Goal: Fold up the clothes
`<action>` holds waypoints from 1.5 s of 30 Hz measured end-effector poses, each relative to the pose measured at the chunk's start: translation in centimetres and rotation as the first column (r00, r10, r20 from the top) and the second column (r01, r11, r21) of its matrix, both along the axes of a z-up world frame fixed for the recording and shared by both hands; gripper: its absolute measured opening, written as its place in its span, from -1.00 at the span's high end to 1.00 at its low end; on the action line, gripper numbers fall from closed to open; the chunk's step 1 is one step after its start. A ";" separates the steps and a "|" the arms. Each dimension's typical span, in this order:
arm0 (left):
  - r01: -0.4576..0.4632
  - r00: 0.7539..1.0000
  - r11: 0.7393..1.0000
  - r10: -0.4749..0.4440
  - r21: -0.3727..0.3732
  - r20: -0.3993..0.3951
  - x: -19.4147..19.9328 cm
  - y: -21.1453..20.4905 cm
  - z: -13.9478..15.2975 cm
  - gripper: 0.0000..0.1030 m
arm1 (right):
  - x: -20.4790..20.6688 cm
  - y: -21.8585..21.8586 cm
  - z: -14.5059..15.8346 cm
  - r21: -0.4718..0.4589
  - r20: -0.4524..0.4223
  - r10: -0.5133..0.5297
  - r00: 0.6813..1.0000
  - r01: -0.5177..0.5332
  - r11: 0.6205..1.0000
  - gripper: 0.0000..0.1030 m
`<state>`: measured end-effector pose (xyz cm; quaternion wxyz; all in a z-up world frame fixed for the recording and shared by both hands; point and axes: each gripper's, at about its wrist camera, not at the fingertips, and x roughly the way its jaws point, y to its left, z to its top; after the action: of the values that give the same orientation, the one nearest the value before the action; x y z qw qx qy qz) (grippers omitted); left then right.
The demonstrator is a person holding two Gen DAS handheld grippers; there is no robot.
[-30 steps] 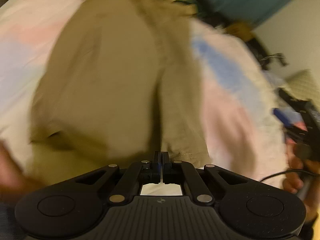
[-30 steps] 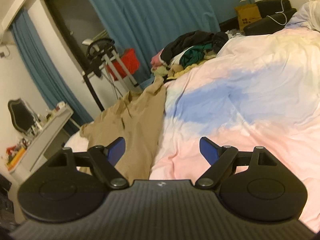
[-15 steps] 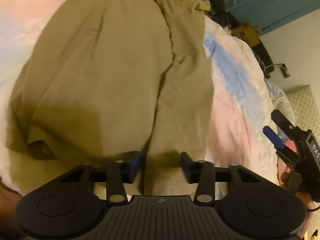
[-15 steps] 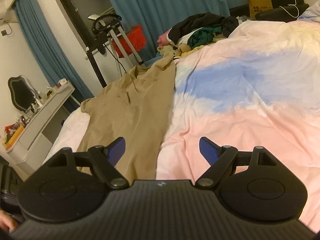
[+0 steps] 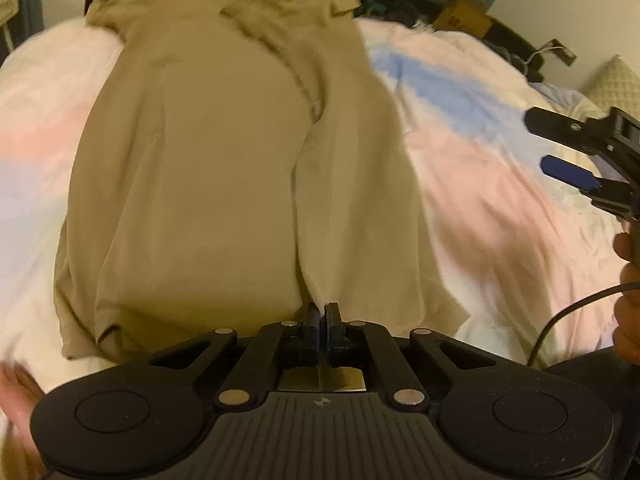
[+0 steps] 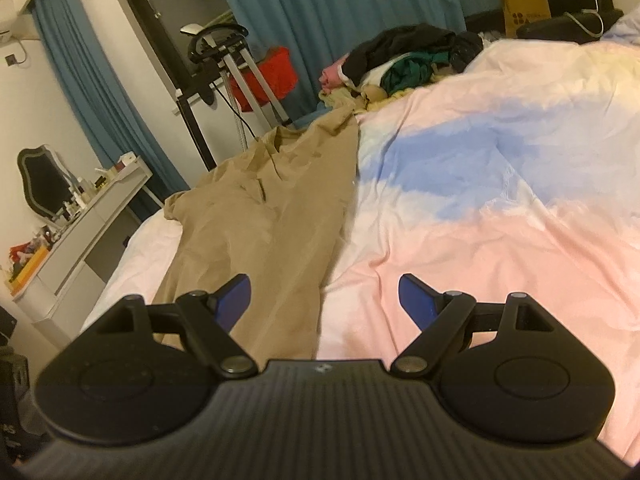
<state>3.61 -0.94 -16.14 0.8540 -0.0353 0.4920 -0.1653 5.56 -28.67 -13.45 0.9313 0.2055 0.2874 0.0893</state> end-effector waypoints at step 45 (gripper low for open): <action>-0.241 0.848 0.965 0.262 -0.105 0.460 2.8 -1.4 8.1 -0.99 | -2.1 1.5 2.8 -0.128 0.325 -0.089 0.942 0.137 0.982 -0.60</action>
<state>6.42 -2.36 -7.99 0.9609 -0.0767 0.2576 -0.0661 3.50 -27.14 -10.68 0.9816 0.1348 0.1274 0.0459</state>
